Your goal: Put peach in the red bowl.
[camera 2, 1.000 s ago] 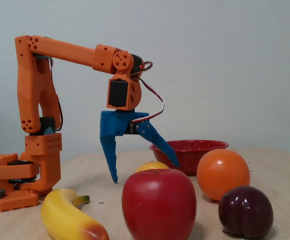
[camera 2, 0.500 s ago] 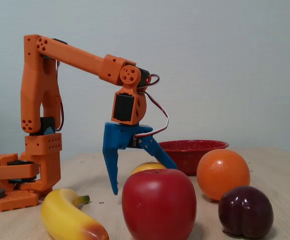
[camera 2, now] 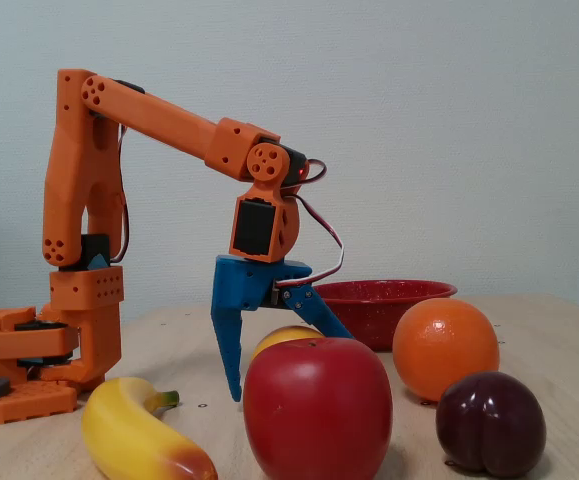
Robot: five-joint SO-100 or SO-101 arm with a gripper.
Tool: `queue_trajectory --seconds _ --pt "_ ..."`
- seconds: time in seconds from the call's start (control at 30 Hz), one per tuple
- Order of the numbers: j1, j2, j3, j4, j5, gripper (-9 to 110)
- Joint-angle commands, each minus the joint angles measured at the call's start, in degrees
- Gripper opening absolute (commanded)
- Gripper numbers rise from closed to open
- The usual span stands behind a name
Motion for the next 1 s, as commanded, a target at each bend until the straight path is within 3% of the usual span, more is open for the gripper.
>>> queue_trajectory --seconds 0.0,0.97 --pt "-0.2 1.8 -6.2 -1.2 1.3 51" --pt "3.2 2.1 -9.9 0.5 0.8 51"
